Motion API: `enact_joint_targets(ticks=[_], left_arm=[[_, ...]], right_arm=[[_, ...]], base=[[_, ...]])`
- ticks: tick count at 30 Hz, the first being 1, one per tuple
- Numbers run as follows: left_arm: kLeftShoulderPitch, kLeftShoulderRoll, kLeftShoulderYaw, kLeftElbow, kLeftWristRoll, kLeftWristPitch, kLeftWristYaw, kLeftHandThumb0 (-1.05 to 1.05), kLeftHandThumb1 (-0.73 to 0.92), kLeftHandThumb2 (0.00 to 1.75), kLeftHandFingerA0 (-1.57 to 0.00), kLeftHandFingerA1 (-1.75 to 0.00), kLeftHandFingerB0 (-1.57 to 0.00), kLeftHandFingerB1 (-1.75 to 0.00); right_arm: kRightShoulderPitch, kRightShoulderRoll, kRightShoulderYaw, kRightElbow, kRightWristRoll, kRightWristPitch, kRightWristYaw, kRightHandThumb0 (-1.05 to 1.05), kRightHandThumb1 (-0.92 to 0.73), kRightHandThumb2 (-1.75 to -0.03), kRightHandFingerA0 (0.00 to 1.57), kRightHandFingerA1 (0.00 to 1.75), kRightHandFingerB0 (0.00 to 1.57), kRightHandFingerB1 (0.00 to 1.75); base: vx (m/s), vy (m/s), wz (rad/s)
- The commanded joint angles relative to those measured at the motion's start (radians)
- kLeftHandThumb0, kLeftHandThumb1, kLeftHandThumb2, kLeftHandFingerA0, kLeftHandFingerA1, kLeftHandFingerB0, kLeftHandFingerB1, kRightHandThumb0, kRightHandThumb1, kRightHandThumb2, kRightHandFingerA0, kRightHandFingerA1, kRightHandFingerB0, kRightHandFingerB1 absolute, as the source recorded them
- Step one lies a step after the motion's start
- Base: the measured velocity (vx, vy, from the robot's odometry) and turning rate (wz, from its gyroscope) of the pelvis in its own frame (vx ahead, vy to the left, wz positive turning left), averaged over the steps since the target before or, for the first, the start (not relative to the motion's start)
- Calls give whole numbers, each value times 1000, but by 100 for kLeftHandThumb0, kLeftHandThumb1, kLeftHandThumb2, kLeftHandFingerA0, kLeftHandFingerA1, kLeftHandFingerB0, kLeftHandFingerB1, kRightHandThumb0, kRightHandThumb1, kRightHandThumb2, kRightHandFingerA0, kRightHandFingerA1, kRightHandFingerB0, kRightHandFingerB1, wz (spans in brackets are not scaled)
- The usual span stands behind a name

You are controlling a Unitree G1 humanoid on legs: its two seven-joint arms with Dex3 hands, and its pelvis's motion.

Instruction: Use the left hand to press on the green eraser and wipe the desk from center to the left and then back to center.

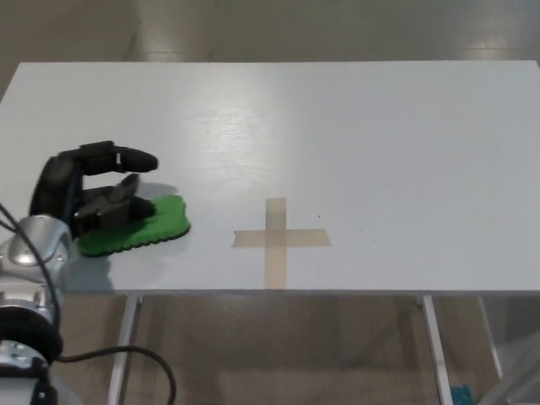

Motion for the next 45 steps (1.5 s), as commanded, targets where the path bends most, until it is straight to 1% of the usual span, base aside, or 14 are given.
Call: enact_joint_targets(ticks=[1,3,6,14,20,21,22,24,25,27,34,37,38,45], left_arm=[[62,85,55,95,-12,70,-37,-9,83,64,-97,-69,-90,-69],[68,96,69,105,-15,69,-41,-9,83,64,-97,-69,-90,-69],[83,120,94,126,-18,78,-28,-19,79,65,-109,-70,-102,-75],[101,143,95,139,-3,73,-24,-22,78,64,-110,-71,-99,-74],[101,116,77,136,7,66,-29,-23,78,64,-110,-71,-100,-77],[100,106,66,132,15,59,-30,-19,76,64,-108,-70,-99,-77],[99,100,59,130,20,55,-31,-19,76,64,-108,-70,-99,-77],[101,83,44,122,29,37,-36,-14,79,64,-103,-71,-95,-75],[104,57,18,109,41,11,-41,-15,79,64,-103,-72,-94,-75],[103,51,6,105,42,7,-39,-15,79,64,-103,-72,-94,-75],[89,-96,-75,40,49,-29,-31,-17,80,63,-102,-73,-95,-77],[82,-131,-93,26,49,-26,-27,-16,80,64,-102,-74,-96,-77],[70,-179,-117,9,55,-20,-23,-25,68,84,-98,-82,-94,-81],[50,-267,-182,-38,80,-3,-10,-26,69,85,-99,-83,-95,-81]], right_arm=[[10,0,2,11,0,20,-8,-49,-78,-65,61,50,47,35],[7,-1,3,20,-2,16,-7,-49,-78,-65,61,50,47,35],[14,-3,9,12,-10,35,-12,-49,-78,-65,61,50,48,35],[23,2,5,5,2,41,-11,-50,-78,-64,63,53,50,35],[24,4,7,12,-1,32,-15,-49,-78,-64,62,51,50,35],[22,4,7,18,-2,28,-16,-50,-64,-98,55,62,43,53],[21,4,7,22,-3,25,-17,-50,-64,-98,55,62,43,53],[23,4,6,24,-1,21,-15,-49,-63,-97,55,62,44,54],[25,3,6,23,0,15,-12,-51,-78,-64,62,50,51,35],[26,3,7,21,-1,13,-13,-51,-78,-64,62,50,51,35],[31,2,11,-9,3,29,-4,-49,-78,-64,62,50,51,35],[30,4,13,-18,1,36,-5,-49,-78,-64,63,51,51,36],[31,5,15,-31,-1,44,-7,-49,-78,-64,63,51,51,35],[31,2,18,-44,-3,48,-10,-48,-77,-64,64,50,49,35]], base=[[0,0,0],[0,0,0],[0,0,0],[0,0,0],[0,0,0],[0,0,0],[0,0,0],[0,0,0],[0,0,0],[0,0,4],[0,0,1],[0,0,0],[0,0,0],[0,0,0]])
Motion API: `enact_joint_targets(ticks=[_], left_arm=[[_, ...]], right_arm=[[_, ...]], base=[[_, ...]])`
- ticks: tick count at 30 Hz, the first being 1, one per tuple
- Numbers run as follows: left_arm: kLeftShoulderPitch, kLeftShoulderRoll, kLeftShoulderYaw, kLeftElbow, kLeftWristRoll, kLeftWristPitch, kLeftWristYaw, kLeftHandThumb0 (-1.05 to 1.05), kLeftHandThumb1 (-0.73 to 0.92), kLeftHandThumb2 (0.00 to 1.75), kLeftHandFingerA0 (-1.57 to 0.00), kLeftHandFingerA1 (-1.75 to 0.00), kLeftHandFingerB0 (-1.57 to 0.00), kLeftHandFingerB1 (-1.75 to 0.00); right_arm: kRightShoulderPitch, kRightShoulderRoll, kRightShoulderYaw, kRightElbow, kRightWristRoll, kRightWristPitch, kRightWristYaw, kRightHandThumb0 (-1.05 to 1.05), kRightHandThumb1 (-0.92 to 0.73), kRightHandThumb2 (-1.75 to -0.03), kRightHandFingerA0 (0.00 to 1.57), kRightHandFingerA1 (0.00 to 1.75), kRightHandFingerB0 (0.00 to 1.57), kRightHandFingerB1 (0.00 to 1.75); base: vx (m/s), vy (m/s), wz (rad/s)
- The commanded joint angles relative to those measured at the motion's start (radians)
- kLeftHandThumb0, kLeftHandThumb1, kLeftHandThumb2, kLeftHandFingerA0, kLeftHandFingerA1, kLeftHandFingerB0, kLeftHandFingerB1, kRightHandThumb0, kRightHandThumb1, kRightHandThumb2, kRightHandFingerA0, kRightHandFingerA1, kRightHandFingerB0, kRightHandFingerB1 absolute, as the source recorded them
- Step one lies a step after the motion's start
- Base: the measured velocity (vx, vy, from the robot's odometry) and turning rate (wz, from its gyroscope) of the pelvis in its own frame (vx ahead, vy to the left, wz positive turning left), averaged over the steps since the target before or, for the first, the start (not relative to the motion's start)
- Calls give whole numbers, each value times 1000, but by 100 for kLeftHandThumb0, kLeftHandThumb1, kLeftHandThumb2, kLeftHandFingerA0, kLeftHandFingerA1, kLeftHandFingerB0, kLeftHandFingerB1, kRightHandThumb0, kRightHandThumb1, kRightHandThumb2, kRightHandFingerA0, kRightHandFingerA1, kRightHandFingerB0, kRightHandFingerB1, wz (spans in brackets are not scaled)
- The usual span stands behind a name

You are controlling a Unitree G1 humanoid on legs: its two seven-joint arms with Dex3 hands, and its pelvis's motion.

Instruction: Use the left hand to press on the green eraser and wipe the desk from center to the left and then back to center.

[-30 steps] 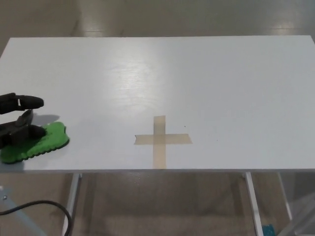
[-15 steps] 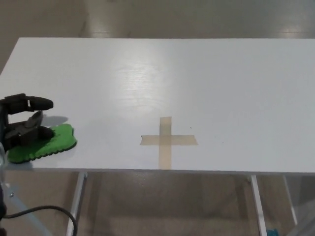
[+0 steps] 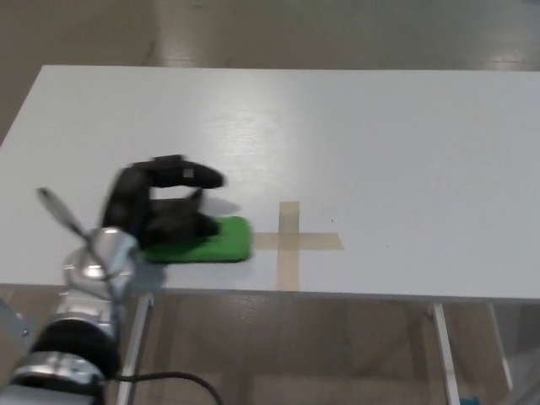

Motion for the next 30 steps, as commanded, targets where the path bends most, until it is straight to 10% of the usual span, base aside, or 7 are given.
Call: enact_joint_targets(ticks=[1,22,23,25,26,30], left_arm=[[34,-77,-65,-3,81,77,1,-26,69,85,-99,-83,-95,-81],[34,-189,-140,-123,107,159,12,-20,80,65,-101,-66,-92,-51],[32,-183,-137,-137,104,168,7,-30,74,63,-92,-49,-66,-41],[31,-179,-135,-147,103,176,4,-30,74,63,-92,-49,-66,-41],[19,-165,-111,-176,72,203,-37,-47,53,79,-55,-53,-33,-44],[-1,-142,-62,-238,13,247,-128,-54,57,59,-28,-34,-29,-31]], right_arm=[[8,0,6,-14,-3,20,-2,-48,-77,-64,64,50,49,35],[15,-5,17,-27,-9,30,-1,-48,-77,-64,64,51,49,35],[16,-6,19,-29,-11,31,-3,-48,-77,-64,64,51,49,35],[16,-7,20,-30,-13,32,-4,-48,-77,-64,64,51,49,35],[17,-10,24,-30,-15,27,-3,-48,-77,-64,64,50,49,35],[19,-10,25,-28,-12,24,-3,-48,-77,-64,65,50,49,35]], base=[[0,0,0],[0,0,0],[0,0,0],[0,0,0],[0,0,0],[0,0,0]])
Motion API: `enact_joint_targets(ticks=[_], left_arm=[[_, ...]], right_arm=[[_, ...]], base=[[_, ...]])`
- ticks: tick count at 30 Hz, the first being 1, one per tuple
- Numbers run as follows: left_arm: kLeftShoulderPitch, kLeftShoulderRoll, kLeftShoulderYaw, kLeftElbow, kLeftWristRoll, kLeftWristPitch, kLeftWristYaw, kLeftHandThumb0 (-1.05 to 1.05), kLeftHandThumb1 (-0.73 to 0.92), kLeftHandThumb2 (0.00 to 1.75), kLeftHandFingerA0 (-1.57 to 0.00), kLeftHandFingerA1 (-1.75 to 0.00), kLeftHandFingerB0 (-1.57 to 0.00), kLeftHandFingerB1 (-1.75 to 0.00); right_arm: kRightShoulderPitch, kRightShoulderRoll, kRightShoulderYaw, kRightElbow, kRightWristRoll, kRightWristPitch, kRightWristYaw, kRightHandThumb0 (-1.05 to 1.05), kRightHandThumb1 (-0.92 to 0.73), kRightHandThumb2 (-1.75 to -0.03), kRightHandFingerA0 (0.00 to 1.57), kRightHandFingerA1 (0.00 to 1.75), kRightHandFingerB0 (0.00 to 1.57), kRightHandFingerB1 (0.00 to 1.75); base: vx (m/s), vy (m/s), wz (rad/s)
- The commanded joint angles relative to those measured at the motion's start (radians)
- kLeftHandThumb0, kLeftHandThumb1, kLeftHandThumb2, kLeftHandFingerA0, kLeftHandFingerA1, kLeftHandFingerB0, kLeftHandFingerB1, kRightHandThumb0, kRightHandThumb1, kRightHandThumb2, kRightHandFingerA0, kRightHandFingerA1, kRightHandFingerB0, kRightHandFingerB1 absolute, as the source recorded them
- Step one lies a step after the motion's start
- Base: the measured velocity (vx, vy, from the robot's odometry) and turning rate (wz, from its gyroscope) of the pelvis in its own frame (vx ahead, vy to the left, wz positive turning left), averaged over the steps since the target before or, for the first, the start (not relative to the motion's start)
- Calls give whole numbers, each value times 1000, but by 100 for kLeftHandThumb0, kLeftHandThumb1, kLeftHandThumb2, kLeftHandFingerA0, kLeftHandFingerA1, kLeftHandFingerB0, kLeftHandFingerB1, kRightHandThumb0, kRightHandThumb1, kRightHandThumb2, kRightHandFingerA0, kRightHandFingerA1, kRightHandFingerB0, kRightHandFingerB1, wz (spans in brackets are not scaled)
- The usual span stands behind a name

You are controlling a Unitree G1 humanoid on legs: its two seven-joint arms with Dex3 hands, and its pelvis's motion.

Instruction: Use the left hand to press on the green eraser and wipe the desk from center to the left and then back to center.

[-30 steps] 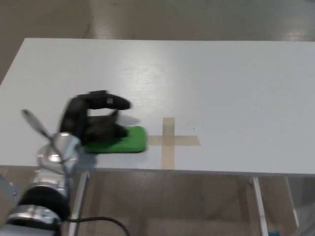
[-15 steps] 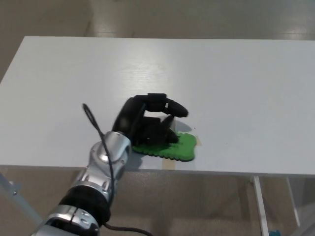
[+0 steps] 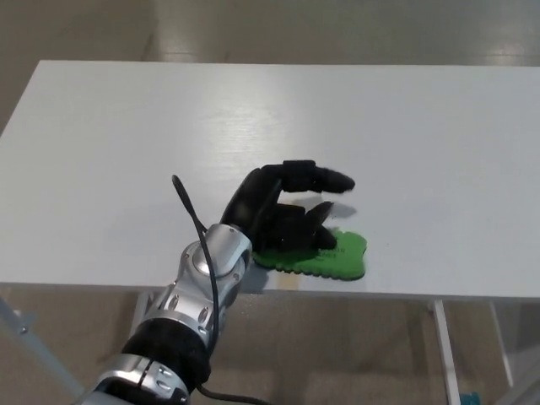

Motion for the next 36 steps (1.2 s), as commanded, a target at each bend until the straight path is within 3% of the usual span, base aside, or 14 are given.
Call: enact_joint_targets(ticks=[1,5,6,9,10,15,16,20,21,28,29,31,32,36], left_arm=[[-8,34,50,-66,-62,118,-146,-54,57,59,-28,-34,-29,-31],[-7,66,71,-176,-97,156,-232,-64,54,56,-28,-32,-26,-31],[-12,82,75,-217,-113,167,-273,-33,27,89,-6,-50,-6,-49],[-15,119,87,-348,-162,225,-359,-74,56,58,-18,-29,-19,-31],[-13,134,90,-411,-185,255,-384,-37,25,88,0,-48,-1,-47],[4,168,94,-588,-241,348,-433,-37,24,87,0,-49,-1,-47],[21,181,97,-663,-275,382,-454,-73,55,58,-10,-25,-17,-33],[56,205,101,-797,-333,436,-488,-76,50,61,-9,-24,-16,-35],[87,229,97,-885,-360,450,-511,-64,41,84,0,-31,-16,-48],[218,315,108,-1131,-431,471,-562,-79,48,65,-8,-25,-15,-36],[271,348,125,-1203,-459,459,-587,-66,41,85,0,-34,-14,-47],[308,372,140,-1250,-483,452,-607,-66,41,85,0,-34,-14,-47],[367,397,168,-1307,-522,449,-629,-37,24,88,0,-49,-2,-48],[511,450,233,-1439,-609,452,-661,-36,25,88,0,-48,-2,-48]], right_arm=[[17,-6,4,-4,-9,1,-4,-48,-77,-64,65,50,49,35],[18,-8,4,-2,-3,6,4,-49,-77,-64,65,49,49,35],[16,-8,4,-1,-3,7,3,-49,-77,-64,66,50,50,35],[12,-8,6,-3,-5,20,-1,-49,-77,-64,66,51,50,35],[13,-9,7,-2,-7,21,-2,-49,-77,-64,66,51,50,35],[17,-9,7,-1,-5,22,1,-49,-77,-64,66,51,50,35],[20,-5,4,-2,2,27,4,-49,-77,-64,66,51,50,35],[25,-5,4,-2,4,23,6,-49,-77,-64,66,51,50,35],[20,-3,3,8,8,21,12,-49,-77,-64,66,51,51,35],[24,-10,7,24,6,4,25,-48,-78,-64,67,52,50,35],[25,-12,3,28,12,-3,33,-48,-78,-64,66,51,50,36],[25,-13,2,32,13,-9,35,-48,-78,-64,66,51,50,36],[26,-16,2,31,7,-14,26,-48,-77,-64,66,50,49,35],[36,-15,-6,24,8,-12,11,-48,-77,-64,66,49,49,36]], base=[[0,0,0],[0,0,0],[0,0,0],[0,0,0],[0,0,0],[0,0,0],[0,0,0],[0,0,0],[0,0,0],[0,0,0],[0,0,0],[0,0,0],[0,0,0],[0,0,0]])
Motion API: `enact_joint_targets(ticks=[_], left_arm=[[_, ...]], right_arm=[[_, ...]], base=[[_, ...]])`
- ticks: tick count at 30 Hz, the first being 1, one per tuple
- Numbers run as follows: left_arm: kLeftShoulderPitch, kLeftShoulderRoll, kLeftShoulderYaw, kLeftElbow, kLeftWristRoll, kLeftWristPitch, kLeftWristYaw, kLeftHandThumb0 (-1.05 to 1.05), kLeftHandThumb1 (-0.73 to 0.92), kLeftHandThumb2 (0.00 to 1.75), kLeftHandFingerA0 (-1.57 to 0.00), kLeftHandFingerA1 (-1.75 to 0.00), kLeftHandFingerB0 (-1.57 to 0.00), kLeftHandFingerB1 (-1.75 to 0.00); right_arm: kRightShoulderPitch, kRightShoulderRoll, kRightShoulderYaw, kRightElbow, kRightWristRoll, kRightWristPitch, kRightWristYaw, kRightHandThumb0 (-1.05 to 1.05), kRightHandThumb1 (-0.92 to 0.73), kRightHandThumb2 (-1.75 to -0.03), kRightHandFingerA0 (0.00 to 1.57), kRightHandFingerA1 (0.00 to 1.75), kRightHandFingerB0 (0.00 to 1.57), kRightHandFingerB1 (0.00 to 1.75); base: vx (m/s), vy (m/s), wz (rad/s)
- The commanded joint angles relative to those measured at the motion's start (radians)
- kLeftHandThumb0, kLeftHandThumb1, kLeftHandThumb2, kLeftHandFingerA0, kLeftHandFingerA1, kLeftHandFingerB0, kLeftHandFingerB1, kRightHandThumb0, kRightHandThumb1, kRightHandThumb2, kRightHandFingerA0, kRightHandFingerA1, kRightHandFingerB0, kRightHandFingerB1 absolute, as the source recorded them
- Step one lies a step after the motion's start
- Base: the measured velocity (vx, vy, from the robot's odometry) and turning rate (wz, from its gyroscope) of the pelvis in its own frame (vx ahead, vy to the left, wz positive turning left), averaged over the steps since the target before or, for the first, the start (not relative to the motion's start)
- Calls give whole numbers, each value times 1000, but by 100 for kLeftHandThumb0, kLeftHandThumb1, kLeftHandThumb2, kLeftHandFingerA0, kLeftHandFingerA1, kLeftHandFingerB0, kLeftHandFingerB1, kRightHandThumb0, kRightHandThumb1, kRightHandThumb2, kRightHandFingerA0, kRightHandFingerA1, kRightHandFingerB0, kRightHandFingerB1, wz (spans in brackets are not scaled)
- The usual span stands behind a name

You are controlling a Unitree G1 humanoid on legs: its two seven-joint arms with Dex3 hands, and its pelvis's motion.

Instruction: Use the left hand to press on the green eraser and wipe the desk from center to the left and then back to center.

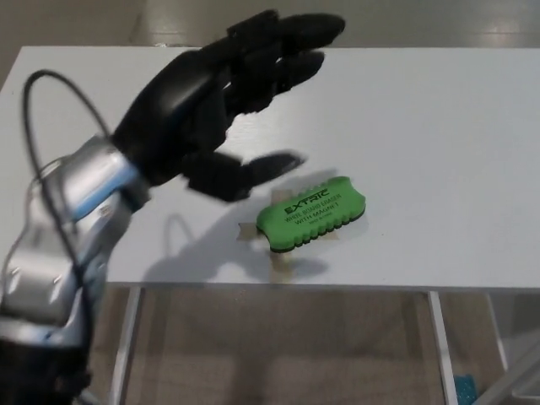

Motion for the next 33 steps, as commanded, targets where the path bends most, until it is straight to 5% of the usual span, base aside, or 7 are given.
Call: enact_joint_targets(ticks=[1,2,8,9,16,27,33], left_arm=[[321,151,129,-365,-317,101,-208,-69,55,57,-22,-29,-18,-33],[460,171,198,-424,-371,91,-242,-61,45,72,-23,-40,-17,-41],[785,159,371,-424,-411,16,-331,-50,48,72,-33,-44,-23,-42],[813,157,390,-410,-404,11,-335,-41,61,58,-42,-36,-29,-34],[943,174,464,-253,-361,91,-303,-30,73,62,-63,-41,-45,-35],[848,116,304,399,58,-115,5,-44,68,61,-66,-42,-49,-36],[706,112,276,754,114,-147,153,-44,68,61,-65,-42,-49,-36]], right_arm=[[38,-8,-15,9,13,-16,10,-48,-76,-64,65,48,49,36],[39,-4,-26,11,24,-29,8,-49,-77,-64,63,47,47,35],[57,9,-36,8,30,-56,-4,-49,-77,-65,61,45,45,34],[56,13,-39,10,30,-61,-11,-49,-77,-65,61,45,45,34],[40,-3,-48,62,-2,-116,-63,-48,-78,-65,63,44,46,35],[31,14,-51,112,-15,-119,-103,-49,-79,-65,63,44,46,35],[-4,5,-53,153,-11,-123,-102,-47,-79,-65,65,47,49,35]], base=[[0,0,0],[0,0,0],[0,0,0],[0,0,0],[0,0,0],[0,0,1],[0,0,0]])
